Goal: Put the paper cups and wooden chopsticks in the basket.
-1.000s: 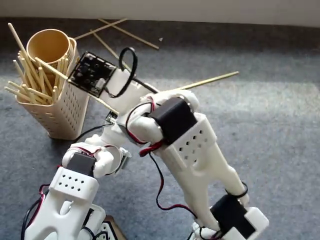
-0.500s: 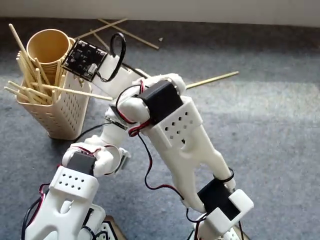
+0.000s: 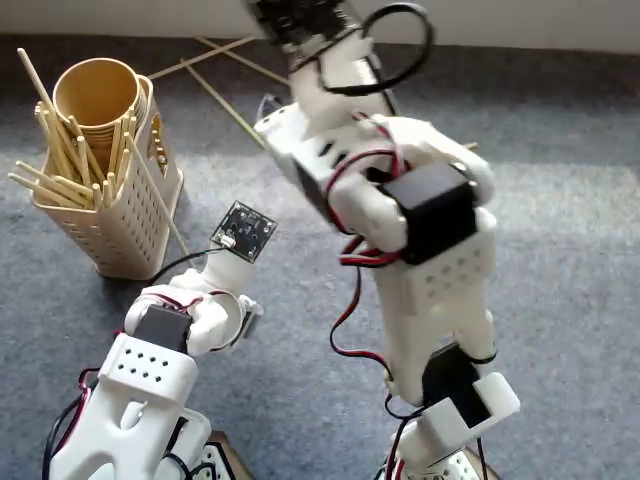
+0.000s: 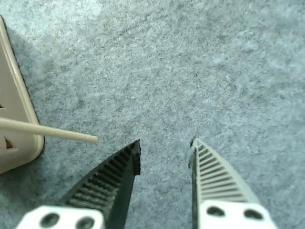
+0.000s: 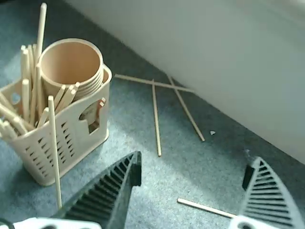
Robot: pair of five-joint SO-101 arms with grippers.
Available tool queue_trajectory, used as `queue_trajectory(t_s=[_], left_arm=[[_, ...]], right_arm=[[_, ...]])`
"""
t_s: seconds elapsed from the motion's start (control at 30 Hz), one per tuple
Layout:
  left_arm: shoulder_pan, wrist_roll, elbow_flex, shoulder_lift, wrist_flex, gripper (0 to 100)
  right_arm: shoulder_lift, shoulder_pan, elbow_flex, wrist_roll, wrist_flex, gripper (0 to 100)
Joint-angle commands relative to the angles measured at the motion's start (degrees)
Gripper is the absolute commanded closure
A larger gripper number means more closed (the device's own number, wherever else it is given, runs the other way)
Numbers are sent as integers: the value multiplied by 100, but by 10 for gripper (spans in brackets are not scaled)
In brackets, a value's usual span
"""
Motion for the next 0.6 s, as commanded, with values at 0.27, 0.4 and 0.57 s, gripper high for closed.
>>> queue_trajectory(t_s=[0.27, 0.4, 0.57], left_arm=[[-971, -62, -2862, -13, 1407, 806], [-1596, -211, -3538, 40, 1565, 807], [-1640, -255, -3116, -4, 1767, 807]], right_arm=[[-602, 2835, 1525, -290, 708, 693], [-989, 3758, 2774, -519, 400, 966], [-848, 3802, 4497, -35, -716, 877]])
